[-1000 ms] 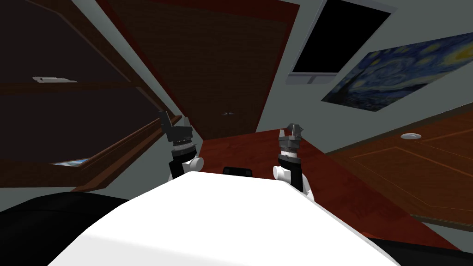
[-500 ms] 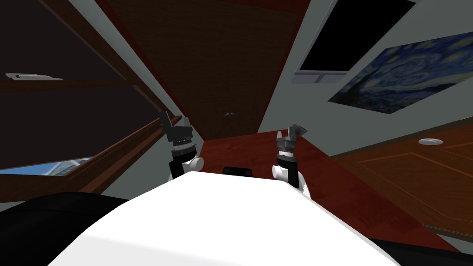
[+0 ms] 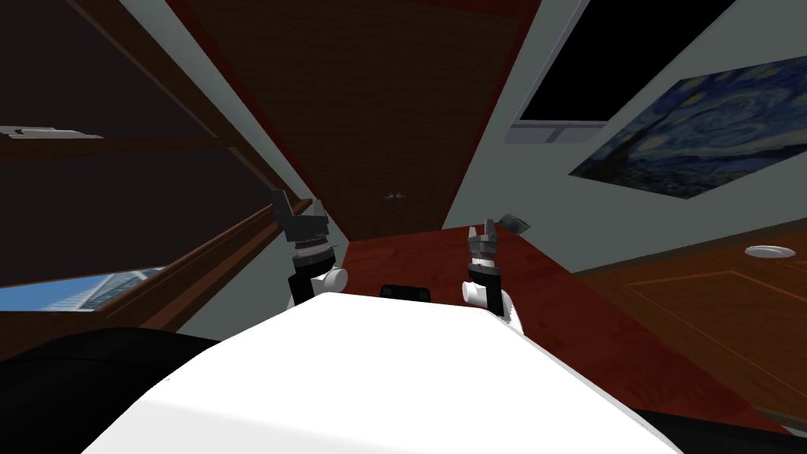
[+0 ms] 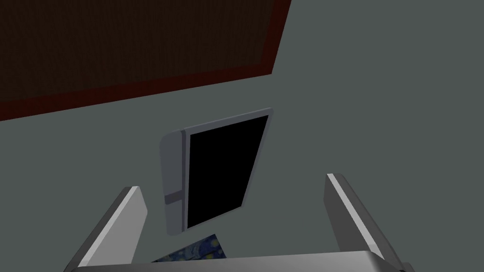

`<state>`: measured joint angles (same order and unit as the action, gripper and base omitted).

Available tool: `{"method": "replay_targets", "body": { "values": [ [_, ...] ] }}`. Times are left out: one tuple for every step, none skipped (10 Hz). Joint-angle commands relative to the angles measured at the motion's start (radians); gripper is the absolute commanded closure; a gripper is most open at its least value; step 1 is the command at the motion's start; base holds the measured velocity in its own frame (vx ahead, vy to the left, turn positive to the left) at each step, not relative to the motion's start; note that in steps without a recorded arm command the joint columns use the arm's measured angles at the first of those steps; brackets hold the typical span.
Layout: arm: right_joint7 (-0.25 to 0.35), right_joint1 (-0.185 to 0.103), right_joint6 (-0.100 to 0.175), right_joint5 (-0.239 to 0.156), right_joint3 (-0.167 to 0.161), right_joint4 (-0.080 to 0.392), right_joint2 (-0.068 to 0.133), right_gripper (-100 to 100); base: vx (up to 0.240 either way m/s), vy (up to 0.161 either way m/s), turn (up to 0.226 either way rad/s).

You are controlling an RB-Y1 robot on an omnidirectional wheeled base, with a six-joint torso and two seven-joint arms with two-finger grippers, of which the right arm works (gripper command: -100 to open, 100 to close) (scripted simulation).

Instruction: Pull the door open

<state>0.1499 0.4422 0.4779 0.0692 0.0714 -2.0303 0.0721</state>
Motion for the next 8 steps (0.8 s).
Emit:
{"method": "replay_targets", "body": {
  "values": [
    [0.004,-0.012,0.008,0.004,0.002,0.032,0.004,-100,0.091,0.062,0.038],
    [0.006,-0.020,0.013,0.007,0.004,0.053,0.006,-100,0.098,0.057,0.037],
    [0.009,-0.028,0.019,0.010,0.005,0.074,0.008,-100,0.102,0.050,0.037],
    [0.011,-0.036,0.024,0.012,0.007,0.096,0.010,-100,0.102,0.053,0.039],
    [0.013,-0.044,0.030,0.015,0.008,0.117,0.013,-100,0.098,0.058,0.037],
    [0.015,-0.053,0.036,0.018,0.010,0.140,0.014,-100,0.085,0.056,0.032],
    [0.018,-0.062,0.042,0.021,0.012,0.164,0.016,-100,0.094,0.052,0.044],
    [0.020,-0.071,0.048,0.024,0.013,0.188,0.018,-100,0.128,0.054,0.043]
  ]
}}
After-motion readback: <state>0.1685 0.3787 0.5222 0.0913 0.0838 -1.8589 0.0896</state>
